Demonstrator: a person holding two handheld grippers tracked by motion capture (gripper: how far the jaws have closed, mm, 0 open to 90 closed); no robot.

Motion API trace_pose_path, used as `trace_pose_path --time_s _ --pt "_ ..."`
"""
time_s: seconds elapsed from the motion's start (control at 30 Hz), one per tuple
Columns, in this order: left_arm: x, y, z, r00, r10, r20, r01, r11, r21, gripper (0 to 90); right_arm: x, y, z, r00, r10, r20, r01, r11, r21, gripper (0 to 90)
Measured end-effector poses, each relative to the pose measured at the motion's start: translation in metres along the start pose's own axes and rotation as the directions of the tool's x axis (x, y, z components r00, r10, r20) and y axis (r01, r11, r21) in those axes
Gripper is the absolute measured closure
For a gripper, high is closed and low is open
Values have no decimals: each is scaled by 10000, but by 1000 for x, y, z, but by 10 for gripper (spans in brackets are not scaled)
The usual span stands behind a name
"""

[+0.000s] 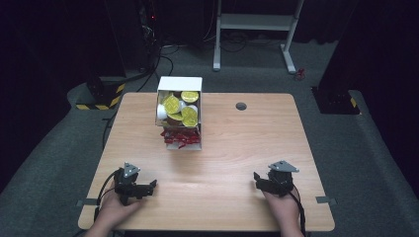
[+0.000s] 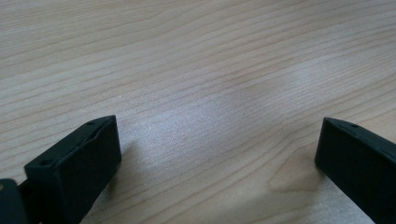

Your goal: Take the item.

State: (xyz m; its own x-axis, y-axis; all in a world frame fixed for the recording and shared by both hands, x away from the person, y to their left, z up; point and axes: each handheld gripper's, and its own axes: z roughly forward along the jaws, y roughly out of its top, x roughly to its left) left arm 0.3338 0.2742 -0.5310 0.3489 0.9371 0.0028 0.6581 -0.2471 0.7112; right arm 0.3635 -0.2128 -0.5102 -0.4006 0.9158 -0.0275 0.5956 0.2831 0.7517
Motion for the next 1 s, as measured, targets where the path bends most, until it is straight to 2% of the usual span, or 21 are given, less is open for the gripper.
trace_pose_path --time_s 0.37,0.67,0.8,1.0 --pt "0 0 0 10000 27 -14 -27 10000 3 6 12 2 -2 9990 2 -456 -20 9993 -385 279" --pt "0 0 0 10000 15 -11 -15 10000 15 6 18 3 -2 9975 60 -702 -86 9993 -367 361" --pt "0 0 0 10000 -14 2 14 10000 -2 6 24 4 -1 9964 255 -813 -284 9990 -346 401" --pt "0 0 0 10000 1 -1 -1 10000 3 6 32 7 1 9945 247 -1022 -301 9982 -518 454"
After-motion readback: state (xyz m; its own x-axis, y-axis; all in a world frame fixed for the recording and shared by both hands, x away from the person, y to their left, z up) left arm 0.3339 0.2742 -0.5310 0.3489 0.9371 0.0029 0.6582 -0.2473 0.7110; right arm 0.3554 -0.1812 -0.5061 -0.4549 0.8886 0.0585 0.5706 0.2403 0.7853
